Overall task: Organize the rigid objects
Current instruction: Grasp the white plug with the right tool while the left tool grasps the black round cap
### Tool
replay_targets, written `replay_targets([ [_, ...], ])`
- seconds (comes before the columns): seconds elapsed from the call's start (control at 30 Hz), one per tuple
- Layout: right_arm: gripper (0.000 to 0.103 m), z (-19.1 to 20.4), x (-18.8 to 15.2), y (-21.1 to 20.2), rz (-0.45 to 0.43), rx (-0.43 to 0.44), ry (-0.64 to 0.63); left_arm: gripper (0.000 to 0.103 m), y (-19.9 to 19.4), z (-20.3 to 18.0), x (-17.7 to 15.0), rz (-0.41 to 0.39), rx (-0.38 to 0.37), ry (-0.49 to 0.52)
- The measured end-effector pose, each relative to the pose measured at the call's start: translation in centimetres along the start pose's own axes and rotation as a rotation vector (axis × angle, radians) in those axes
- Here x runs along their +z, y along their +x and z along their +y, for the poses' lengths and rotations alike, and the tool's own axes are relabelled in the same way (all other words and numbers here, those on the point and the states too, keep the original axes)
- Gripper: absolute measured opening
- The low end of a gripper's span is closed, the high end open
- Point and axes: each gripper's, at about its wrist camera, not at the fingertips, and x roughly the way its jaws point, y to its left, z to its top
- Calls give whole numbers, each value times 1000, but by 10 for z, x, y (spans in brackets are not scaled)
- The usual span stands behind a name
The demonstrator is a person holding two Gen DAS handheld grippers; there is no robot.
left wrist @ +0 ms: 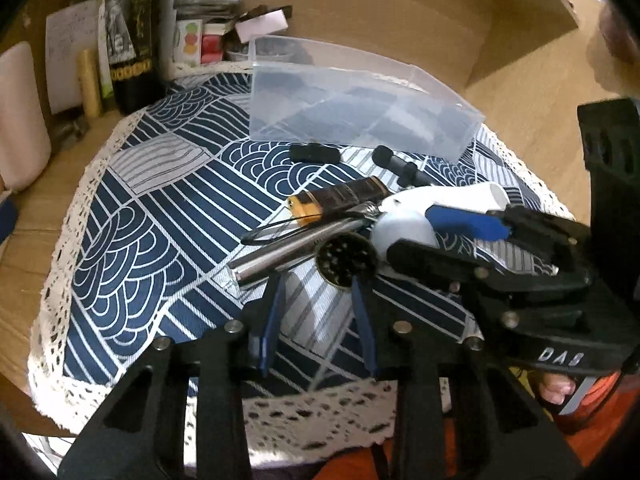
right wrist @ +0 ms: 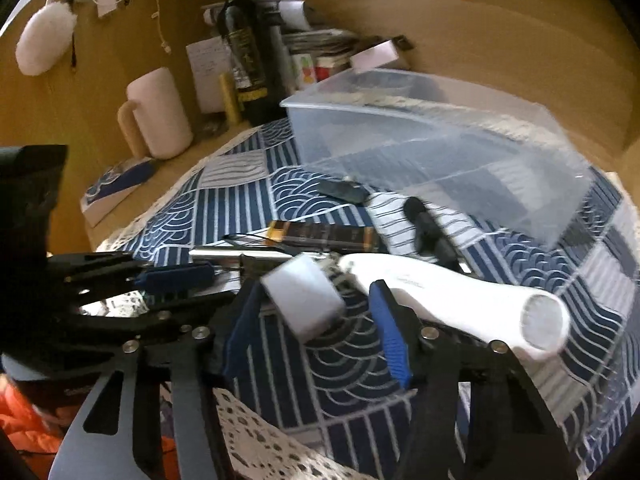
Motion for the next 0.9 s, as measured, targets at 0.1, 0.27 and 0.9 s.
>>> replay_targets([
  [0.1, 40, -2, -1, 0, -13, 20, -4, 35, 3, -1, 6, 5, -4, 3],
  [0.27, 40, -12, -6, -16, -50, -16, 27, 54, 6, -3, 10, 15, -48, -5],
  [0.9, 26, -21, -10, -48, -129, -111, 18, 32, 19, -27, 13, -3, -28, 26],
])
